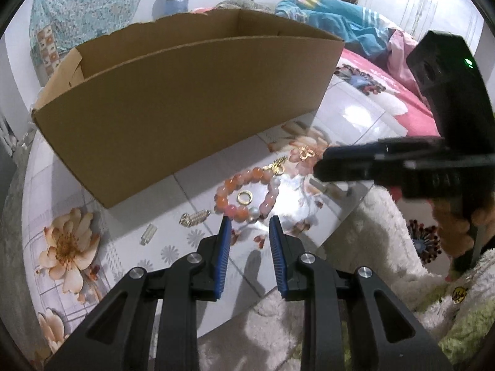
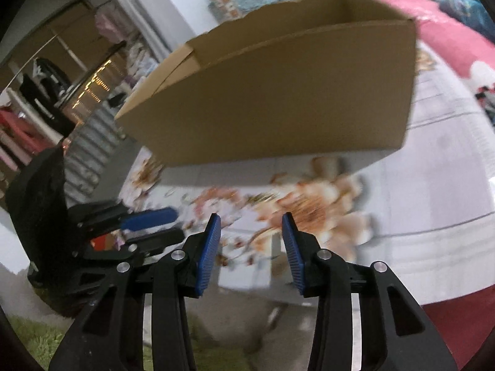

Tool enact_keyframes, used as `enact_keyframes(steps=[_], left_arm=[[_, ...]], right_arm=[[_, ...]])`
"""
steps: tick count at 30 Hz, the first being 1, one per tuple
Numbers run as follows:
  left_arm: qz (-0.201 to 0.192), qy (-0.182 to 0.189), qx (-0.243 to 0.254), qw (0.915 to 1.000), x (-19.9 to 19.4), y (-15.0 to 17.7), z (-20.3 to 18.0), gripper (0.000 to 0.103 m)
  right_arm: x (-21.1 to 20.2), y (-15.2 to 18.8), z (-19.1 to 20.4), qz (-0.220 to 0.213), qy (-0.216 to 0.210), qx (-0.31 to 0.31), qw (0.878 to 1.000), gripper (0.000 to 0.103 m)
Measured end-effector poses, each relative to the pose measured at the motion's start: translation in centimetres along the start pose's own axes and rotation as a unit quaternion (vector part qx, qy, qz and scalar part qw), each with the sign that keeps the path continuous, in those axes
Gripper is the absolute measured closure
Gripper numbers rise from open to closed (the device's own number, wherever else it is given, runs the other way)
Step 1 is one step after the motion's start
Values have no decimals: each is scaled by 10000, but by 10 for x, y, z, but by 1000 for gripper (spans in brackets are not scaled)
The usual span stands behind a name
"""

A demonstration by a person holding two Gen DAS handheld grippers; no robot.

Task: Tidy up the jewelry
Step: 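Lower the right tool onto the pink bead bracelet and close its fingers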

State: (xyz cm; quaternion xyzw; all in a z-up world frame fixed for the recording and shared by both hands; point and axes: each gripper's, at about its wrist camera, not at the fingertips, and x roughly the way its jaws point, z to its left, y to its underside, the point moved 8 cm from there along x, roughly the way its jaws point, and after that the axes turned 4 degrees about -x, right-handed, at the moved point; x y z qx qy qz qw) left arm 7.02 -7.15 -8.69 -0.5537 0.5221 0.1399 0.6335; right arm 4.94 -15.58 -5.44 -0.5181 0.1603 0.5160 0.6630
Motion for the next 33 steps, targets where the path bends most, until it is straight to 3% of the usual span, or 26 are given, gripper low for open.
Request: enact_keyframes(steps=[5, 17, 27, 33], left_arm=[[21, 3, -200, 9998, 1, -1, 7, 79], [22, 318, -534, 9981, 11, -12, 15, 79], [82, 429, -647, 9969, 16, -10, 19, 79], [17, 534, -714, 9960, 15, -9, 21, 79]], right_arm=[[11, 5, 8, 182, -186, 37, 9997, 70], [29, -13, 3, 304, 23, 319, 9990, 75], [49, -21, 17, 517, 495, 43, 9974, 81], [56, -22, 21, 678, 1057, -388, 9913, 96]])
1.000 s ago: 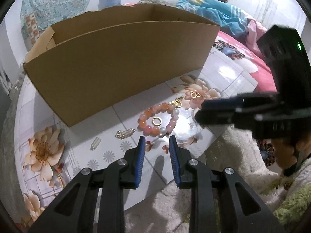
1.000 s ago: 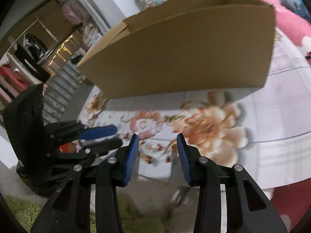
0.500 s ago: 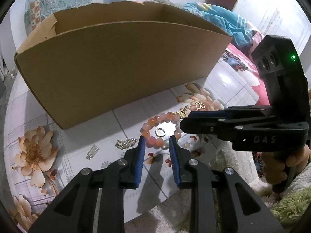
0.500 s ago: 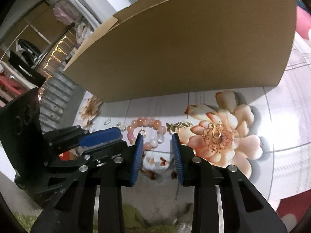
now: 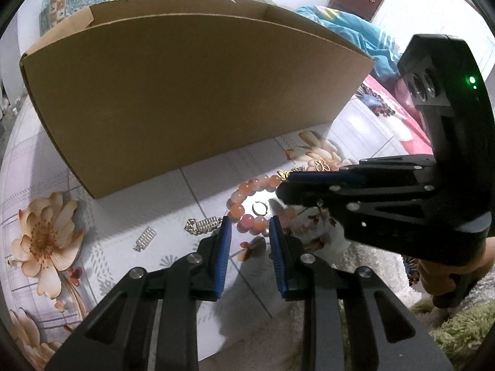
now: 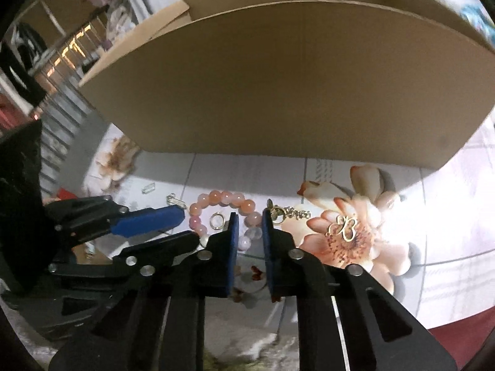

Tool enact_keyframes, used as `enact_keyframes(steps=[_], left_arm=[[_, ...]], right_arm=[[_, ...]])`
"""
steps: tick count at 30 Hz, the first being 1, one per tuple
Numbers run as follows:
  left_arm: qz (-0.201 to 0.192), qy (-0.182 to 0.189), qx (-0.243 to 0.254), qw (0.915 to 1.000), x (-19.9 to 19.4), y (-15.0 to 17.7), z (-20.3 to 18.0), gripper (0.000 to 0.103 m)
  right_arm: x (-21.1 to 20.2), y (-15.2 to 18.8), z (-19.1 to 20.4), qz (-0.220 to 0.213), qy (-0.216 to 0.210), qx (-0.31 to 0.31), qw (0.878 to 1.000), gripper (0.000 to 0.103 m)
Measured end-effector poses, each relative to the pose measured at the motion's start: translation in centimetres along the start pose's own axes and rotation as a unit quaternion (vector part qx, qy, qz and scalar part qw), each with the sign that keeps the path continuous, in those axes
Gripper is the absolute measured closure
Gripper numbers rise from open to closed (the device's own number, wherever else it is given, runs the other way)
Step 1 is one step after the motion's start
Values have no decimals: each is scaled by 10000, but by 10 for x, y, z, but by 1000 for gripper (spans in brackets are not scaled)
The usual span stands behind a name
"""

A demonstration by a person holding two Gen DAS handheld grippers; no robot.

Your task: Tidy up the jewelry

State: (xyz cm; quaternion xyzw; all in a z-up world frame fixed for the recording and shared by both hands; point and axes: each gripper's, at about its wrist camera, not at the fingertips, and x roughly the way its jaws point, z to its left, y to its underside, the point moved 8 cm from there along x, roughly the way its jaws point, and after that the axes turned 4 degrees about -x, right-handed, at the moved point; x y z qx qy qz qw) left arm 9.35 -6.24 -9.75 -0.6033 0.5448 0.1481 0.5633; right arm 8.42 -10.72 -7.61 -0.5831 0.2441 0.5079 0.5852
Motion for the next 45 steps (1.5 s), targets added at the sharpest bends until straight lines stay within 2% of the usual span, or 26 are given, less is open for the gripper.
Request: enact_keyframes(steps=[8, 15, 23, 26, 37, 41, 42, 45], left_arm=[[-147, 192, -124, 9996, -10, 1, 4, 79], [-361, 316, -280, 9985, -26, 3, 15, 79], [-619, 271, -429, 9968, -56, 17, 34, 79], [-681, 166, -514, 9962, -64, 24, 44, 79], [-749, -390, -820, 9930, -94, 56, 81, 79], [-726, -408, -836, 9930, -94, 57, 83, 79], [-719, -398, -817, 9933, -93, 56, 82, 79], [-703, -376, -725, 9942, -87, 51, 77, 79]], right_arm=[[-14, -6, 2, -89, -258, 185, 9995, 96], [-38, -19, 23, -268, -560, 90, 9980, 96], [-58, -35, 54, -452, -535, -202, 9973, 96], [-58, -41, 71, -478, -660, -315, 9962, 96], [-8, -68, 134, -385, -1583, -496, 9854, 96], [19, -66, 123, -191, -1487, -331, 9881, 95], [24, -64, 115, -128, -1399, -224, 9898, 91], [12, -59, 93, -269, -1232, -41, 9920, 88]])
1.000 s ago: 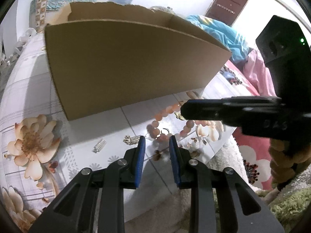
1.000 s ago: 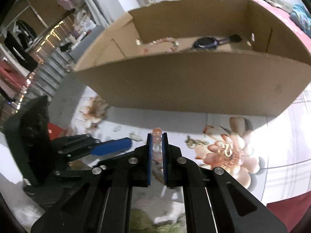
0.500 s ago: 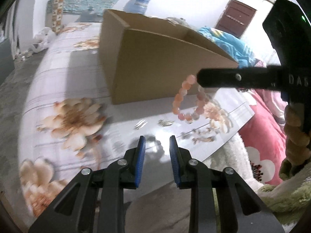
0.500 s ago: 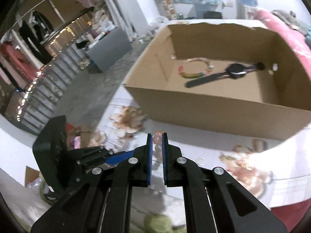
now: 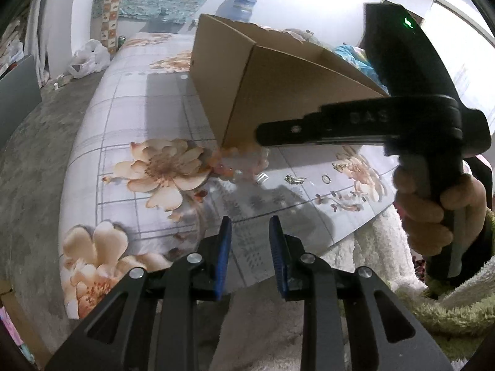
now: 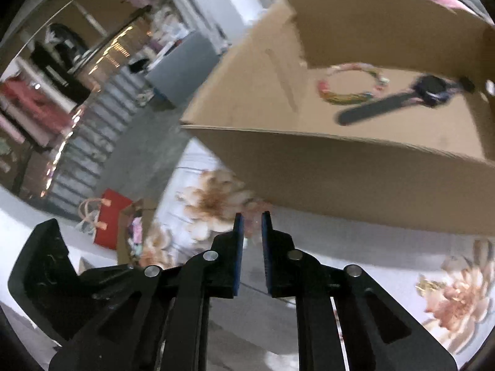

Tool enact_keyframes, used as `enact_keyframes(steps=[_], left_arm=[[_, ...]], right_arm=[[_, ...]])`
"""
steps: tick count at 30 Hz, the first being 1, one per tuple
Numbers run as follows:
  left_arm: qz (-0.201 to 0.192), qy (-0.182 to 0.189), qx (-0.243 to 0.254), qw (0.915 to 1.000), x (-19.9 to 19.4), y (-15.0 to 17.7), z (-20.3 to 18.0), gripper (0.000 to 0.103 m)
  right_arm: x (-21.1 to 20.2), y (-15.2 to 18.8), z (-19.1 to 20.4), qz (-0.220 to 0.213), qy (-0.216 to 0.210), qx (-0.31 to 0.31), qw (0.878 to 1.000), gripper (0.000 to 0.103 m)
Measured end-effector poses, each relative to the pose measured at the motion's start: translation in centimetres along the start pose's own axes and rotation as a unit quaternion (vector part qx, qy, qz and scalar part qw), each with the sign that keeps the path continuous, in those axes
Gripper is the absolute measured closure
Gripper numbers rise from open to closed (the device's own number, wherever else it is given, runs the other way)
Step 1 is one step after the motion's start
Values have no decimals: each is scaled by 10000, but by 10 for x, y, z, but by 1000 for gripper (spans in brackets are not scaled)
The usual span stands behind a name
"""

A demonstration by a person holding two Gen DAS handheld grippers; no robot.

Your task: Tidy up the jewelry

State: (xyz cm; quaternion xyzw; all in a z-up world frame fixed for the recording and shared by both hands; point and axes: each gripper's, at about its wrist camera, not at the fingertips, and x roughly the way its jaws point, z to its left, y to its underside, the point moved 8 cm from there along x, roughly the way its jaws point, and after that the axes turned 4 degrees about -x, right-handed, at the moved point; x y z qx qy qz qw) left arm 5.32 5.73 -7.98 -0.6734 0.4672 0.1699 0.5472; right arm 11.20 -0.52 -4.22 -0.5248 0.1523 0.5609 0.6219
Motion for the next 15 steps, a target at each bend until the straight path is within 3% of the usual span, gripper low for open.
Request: enact_keyframes(steps=[5, 11, 15], left_arm=[[69, 106, 148, 9998, 15, -8, -11, 79], [218, 55, 432, 9988, 35, -16, -22, 79], [356, -29, 331, 9988, 49, -21, -19, 79]], right_arm=[[-30, 10, -29, -214, 316, 168, 9991, 78], [-31, 42, -47, 58, 448, 293, 9985, 78], [-30, 48, -47, 99, 369, 375, 9986, 78]])
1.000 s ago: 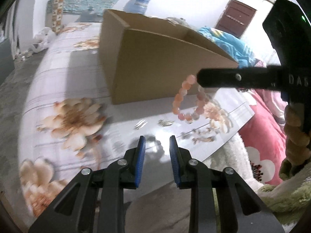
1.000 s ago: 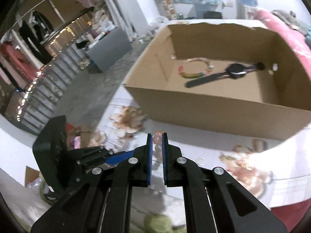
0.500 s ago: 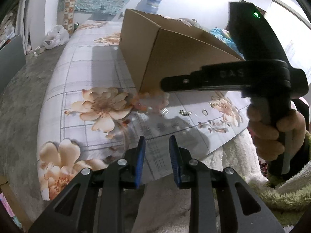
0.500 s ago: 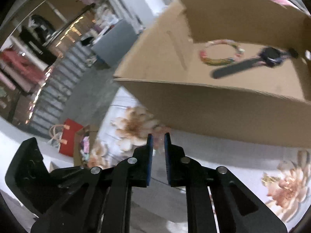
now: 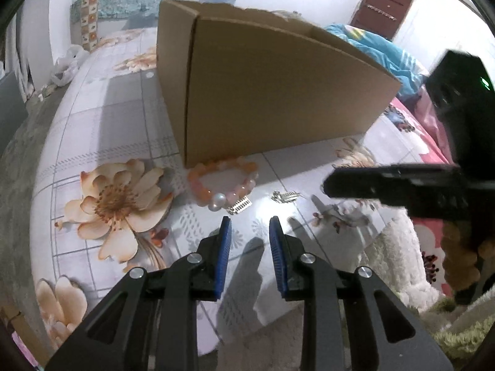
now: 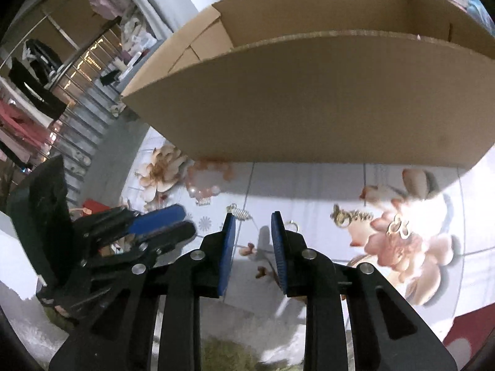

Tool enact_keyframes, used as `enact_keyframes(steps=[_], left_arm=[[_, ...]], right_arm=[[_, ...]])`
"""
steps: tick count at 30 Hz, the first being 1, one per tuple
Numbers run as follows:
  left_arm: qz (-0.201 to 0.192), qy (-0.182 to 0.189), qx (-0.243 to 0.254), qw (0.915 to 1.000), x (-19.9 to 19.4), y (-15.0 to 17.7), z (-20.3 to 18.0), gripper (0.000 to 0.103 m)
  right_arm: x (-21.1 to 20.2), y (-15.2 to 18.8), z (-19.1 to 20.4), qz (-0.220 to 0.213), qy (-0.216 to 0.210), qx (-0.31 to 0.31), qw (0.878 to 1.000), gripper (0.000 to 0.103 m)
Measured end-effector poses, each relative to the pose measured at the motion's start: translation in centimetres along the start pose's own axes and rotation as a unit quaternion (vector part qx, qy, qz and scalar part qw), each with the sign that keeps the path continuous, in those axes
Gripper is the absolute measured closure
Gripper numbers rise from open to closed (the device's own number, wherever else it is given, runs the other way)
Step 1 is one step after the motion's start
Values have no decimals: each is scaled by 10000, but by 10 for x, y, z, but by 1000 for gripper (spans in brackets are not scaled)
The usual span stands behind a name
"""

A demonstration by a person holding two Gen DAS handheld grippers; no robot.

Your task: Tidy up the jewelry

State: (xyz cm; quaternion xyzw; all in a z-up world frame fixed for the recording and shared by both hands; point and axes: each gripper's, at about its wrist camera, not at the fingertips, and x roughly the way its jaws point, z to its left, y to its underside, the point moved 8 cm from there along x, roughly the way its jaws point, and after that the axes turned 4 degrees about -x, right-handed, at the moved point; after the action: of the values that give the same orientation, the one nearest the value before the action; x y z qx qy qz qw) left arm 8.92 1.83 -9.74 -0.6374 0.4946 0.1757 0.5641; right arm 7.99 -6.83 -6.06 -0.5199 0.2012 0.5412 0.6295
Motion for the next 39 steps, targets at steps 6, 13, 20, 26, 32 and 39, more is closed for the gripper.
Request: enact_keyframes(steps=[6, 13, 20, 26, 32, 39], left_arm=[[-60, -56, 42, 10000, 8, -10, -1, 79], [-148, -262, 293, 9991, 14, -14, -8, 82], [-201, -622, 798, 9947, 21, -14, -18, 86], [-247, -823, 1174, 9894, 23, -12, -24, 98], [-242, -765, 1195, 9896, 21, -9, -25, 99], [-209, -513, 935, 9941, 15, -1, -24, 103]], right_arm=[[-3, -3, -1, -77, -41, -44, 10000, 78], [-5, -3, -4, -103, 1, -87, 9999, 78], [-5, -2, -5, -133, 55, -92, 9999, 79], [-7, -1, -7, -142, 83, -80, 9998, 79], [-10, -1, -2, -172, 91, -239, 9995, 80], [-4, -4, 13, -104, 114, -1035, 9945, 80]])
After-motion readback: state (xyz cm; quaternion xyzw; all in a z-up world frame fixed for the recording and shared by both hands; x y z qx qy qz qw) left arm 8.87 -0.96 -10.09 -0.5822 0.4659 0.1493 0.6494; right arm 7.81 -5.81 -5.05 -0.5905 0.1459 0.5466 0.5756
